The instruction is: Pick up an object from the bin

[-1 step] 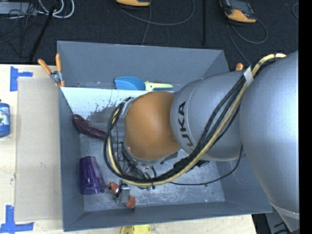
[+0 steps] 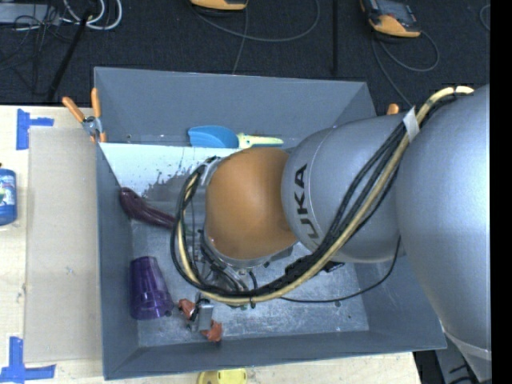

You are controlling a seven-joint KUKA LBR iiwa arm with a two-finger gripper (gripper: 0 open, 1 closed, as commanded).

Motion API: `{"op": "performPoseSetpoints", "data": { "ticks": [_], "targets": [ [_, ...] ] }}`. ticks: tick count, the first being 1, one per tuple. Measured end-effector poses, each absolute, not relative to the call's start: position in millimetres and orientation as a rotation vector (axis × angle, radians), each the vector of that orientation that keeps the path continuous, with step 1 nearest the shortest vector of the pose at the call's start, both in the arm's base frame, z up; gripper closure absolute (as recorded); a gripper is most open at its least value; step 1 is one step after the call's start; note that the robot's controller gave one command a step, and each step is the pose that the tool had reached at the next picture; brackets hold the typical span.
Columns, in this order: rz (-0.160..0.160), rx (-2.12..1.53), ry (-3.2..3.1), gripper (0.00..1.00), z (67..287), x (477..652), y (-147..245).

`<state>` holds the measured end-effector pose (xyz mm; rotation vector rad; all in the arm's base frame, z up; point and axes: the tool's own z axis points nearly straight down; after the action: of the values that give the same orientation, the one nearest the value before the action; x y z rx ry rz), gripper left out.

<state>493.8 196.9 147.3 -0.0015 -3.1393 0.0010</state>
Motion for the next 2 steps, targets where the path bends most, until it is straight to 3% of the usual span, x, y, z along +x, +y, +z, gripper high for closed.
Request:
{"op": "performPoseSetpoints", "data": {
  "ticks": [1, 2],
  "targets": [
    [-0.003, -0.04, -3.142, 0.0, 115.7, 506.1, 162.1],
    [0.001, -0.033, -3.141, 0.0, 102.7, 493.1, 136.5]
  ]
}}
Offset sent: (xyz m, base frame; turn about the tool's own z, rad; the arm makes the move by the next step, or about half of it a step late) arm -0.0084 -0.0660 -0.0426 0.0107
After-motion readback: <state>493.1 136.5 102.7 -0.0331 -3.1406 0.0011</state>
